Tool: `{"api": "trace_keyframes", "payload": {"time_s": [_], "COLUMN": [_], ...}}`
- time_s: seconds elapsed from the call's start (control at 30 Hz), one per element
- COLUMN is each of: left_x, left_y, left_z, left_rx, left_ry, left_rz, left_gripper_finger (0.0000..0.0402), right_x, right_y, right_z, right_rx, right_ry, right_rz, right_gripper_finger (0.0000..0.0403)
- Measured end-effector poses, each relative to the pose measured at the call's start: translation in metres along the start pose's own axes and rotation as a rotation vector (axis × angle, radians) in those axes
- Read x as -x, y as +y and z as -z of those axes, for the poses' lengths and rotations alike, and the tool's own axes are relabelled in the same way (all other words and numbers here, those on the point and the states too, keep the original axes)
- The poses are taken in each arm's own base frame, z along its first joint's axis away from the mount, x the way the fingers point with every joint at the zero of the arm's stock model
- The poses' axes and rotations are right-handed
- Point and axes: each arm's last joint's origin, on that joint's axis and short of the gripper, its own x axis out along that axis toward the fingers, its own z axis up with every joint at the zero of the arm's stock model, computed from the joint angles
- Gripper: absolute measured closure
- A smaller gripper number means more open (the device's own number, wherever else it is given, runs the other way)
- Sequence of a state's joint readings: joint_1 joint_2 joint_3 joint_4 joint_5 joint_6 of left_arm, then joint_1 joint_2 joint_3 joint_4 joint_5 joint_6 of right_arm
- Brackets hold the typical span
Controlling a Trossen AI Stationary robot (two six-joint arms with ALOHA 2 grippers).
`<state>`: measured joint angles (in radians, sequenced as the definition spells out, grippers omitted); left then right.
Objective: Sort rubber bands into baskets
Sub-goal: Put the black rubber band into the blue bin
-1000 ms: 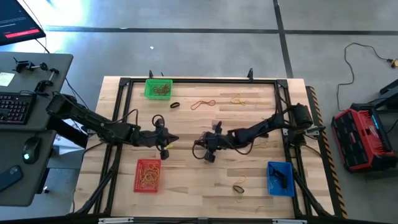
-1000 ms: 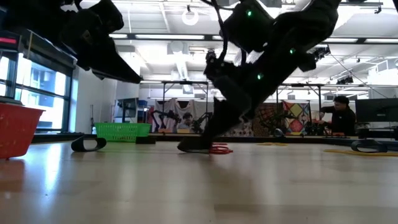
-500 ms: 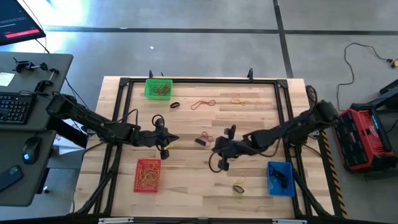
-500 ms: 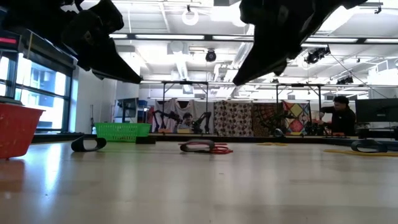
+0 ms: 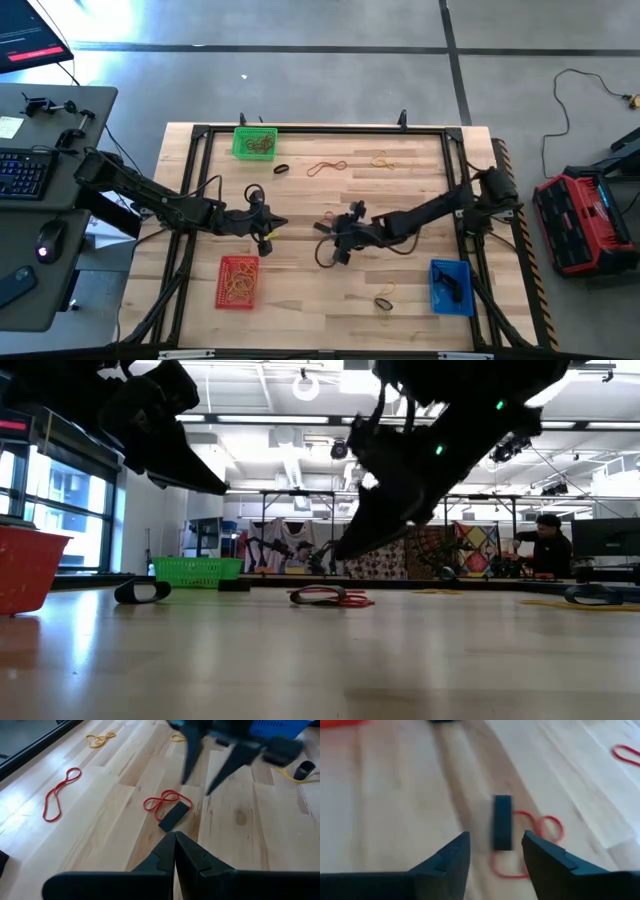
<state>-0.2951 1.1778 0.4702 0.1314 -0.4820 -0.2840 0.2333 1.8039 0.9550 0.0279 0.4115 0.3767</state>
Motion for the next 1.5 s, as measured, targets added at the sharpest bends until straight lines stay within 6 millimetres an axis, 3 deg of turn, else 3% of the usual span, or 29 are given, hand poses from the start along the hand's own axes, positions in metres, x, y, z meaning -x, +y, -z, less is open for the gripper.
{"api": "trace_keyframes", "payload": {"time_s": [0.27, 0.47, 0.6, 0.8, 0.87, 1.07, 1.27, 1.37, 1.5], "left_x": [0.000, 0.000, 0.000, 0.000, 0.000, 0.000, 0.000, 0.000, 0.000], "left_y": [0.000, 0.000, 0.000, 0.000, 0.000, 0.000, -0.001, -0.001, -0.001], "left_z": [0.000, 0.000, 0.000, 0.000, 0.000, 0.000, 0.000, 0.000, 0.000], "left_rx": [0.001, 0.001, -0.009, -0.008, -0.009, -0.008, -0.008, -0.008, -0.007], "left_ry": [-0.001, 0.000, 0.000, 0.001, 0.003, 0.002, 0.011, 0.010, 0.010], "left_rz": [0.000, 0.000, 0.000, 0.006, 0.007, 0.009, 0.036, 0.037, 0.037], "left_gripper_finger": [0.0401, 0.0401, 0.0401, 0.0401, 0.0401, 0.0401, 0.0401, 0.0401, 0.0401], "right_x": [-0.029, -0.040, -0.041, -0.037, -0.032, 0.006, 0.072, 0.110, 0.155], "right_y": [-0.013, -0.015, -0.016, -0.017, -0.017, -0.005, 0.015, 0.027, 0.038], "right_z": [0.007, 0.012, 0.013, 0.008, 0.001, -0.022, -0.036, -0.032, -0.013], "right_rx": [-0.026, -0.039, -0.033, -0.016, -0.008, 0.043, 0.061, 0.034, -0.067], "right_ry": [0.028, 0.052, 0.058, 0.048, 0.053, 0.106, 0.198, 0.253, 0.358], "right_rz": [-0.001, -0.052, -0.056, -0.053, -0.051, -0.051, -0.054, -0.048, -0.032], "right_gripper_finger": [0.0224, 0.0234, 0.0279, 0.0388, 0.0393, 0.0394, 0.0398, 0.0400, 0.0400]}}
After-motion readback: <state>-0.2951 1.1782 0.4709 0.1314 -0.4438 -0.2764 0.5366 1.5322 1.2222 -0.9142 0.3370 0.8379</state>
